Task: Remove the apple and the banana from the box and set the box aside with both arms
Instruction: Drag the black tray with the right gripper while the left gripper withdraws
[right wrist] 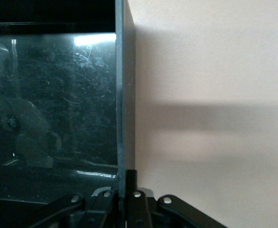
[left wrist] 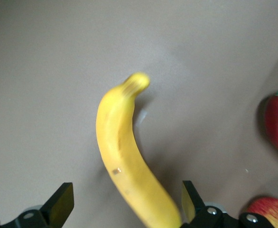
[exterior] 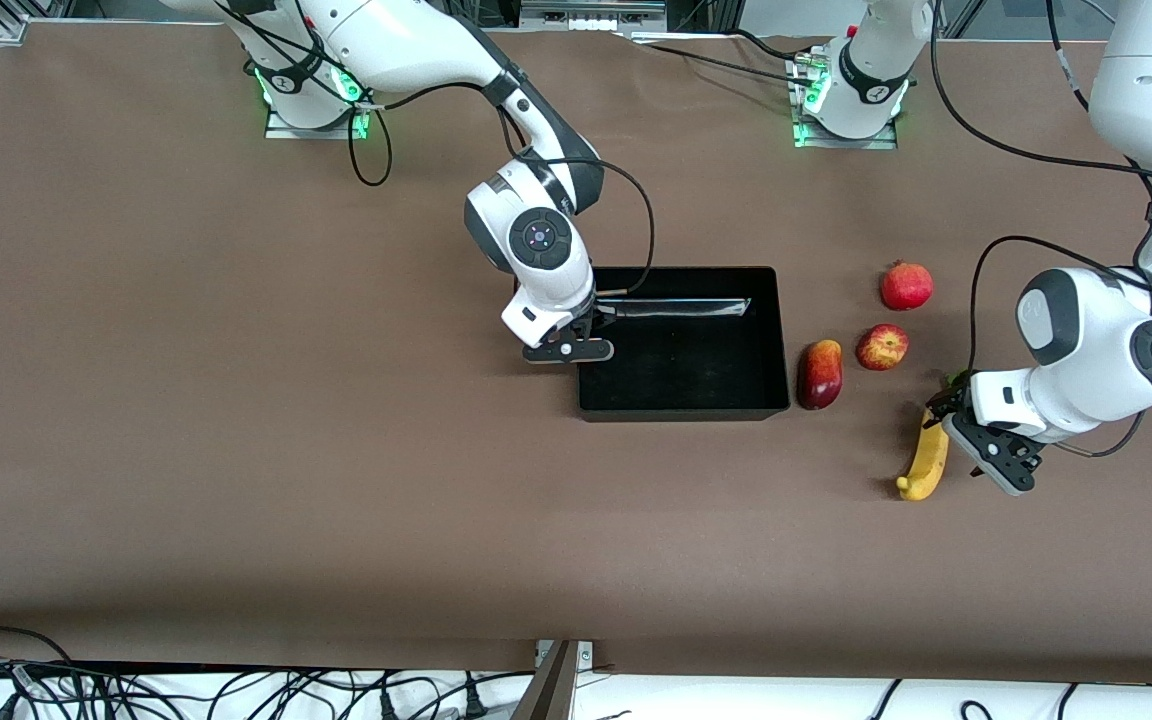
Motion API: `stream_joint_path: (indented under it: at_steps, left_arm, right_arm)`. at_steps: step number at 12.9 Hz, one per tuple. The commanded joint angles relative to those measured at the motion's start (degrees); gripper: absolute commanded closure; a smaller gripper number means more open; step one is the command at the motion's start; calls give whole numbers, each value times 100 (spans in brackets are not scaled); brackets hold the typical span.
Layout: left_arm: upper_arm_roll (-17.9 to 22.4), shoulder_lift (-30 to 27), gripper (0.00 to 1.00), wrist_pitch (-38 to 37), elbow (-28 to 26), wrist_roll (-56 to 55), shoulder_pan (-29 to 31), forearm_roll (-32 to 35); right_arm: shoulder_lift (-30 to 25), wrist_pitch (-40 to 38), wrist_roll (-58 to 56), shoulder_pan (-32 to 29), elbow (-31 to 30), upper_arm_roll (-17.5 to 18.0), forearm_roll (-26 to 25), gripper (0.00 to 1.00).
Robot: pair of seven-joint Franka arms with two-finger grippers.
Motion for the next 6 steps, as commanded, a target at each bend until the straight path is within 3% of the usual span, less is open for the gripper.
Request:
stream_joint_path:
  at_steps: [1,4,6]
  left_arm:
    - [11,-738,0,-875,-101,-454,3,-6]
    - [-25,-1520,0,-1861,-84,-799,3,-6]
    - [-25,-2109,0,-2441,-57,-1158,-23,-6]
  right_arm:
    - [-659,-883,-170,-27,34,-438,-73,100]
    - [-1178,-2086,-932,-132,25,-1229,-12,100]
    - [-1346,-2982,-1408,-255,25,-2062,-12,100]
